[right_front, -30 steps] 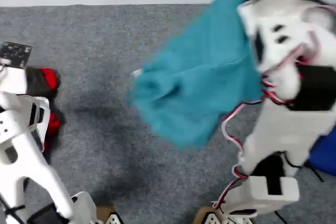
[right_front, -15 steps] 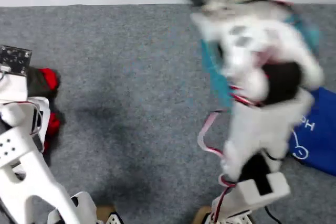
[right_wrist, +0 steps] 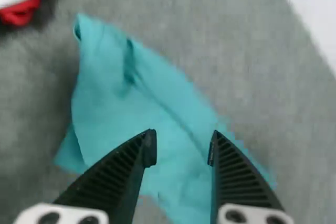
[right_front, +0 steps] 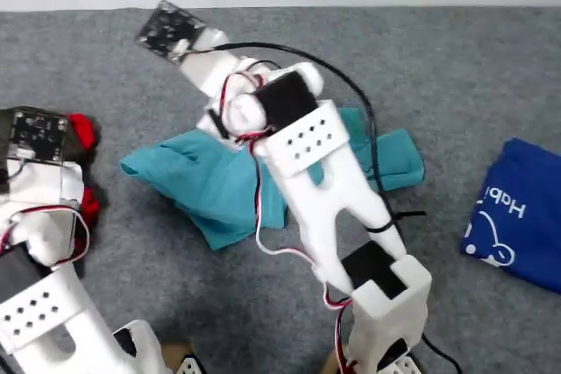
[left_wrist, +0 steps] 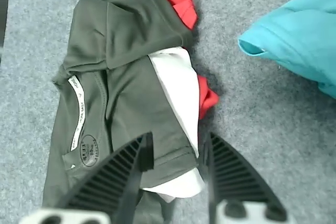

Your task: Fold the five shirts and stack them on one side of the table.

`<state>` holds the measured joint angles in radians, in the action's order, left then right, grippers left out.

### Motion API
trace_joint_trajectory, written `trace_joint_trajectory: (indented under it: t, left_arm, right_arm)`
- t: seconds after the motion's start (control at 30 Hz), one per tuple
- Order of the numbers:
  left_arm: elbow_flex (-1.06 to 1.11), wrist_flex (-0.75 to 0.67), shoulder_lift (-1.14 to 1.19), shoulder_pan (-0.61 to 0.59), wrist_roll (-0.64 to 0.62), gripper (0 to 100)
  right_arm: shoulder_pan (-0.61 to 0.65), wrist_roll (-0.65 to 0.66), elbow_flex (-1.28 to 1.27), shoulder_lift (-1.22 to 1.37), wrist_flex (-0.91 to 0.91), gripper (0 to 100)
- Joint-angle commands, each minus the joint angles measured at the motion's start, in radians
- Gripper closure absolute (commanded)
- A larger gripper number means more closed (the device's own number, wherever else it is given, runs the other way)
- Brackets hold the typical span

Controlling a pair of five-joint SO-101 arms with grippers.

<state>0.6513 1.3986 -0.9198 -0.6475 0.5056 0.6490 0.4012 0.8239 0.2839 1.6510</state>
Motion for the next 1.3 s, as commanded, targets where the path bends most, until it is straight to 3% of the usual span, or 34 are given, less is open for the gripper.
trace_joint_trajectory:
  t: [0.0,0.1,0.33,0.5,0.67,0.9,1.27]
  left_arm:
    - [0.022,-0.023,-0.031,0.021,0.011,84]
    - [0.053,-0.023,-0.032,0.124,0.009,84]
    - [0.061,-0.023,-0.029,0.546,0.003,84]
    - [0.041,-0.023,0.063,0.772,-0.048,80]
    - [-0.104,-0.006,0.328,0.890,-0.054,79]
    - [-0.323,0.058,0.695,1.057,0.052,79]
    - [-0.552,0.057,1.108,1.112,0.147,79]
  right_arm:
    - [-0.104,-0.017,0.032,-0.010,0.117,82.2]
    - [-0.211,-0.017,0.040,-0.021,0.148,82.2]
    - [-0.449,-0.012,0.008,-0.116,0.147,82.2]
    - [-0.568,-0.012,-0.094,-0.225,0.147,82.2]
    - [-0.657,-0.012,-0.262,-0.351,0.145,82.2]
    - [-0.730,-0.012,-0.446,-0.472,0.145,82.2]
    - [-0.817,-0.008,-0.614,-0.674,0.145,82.2]
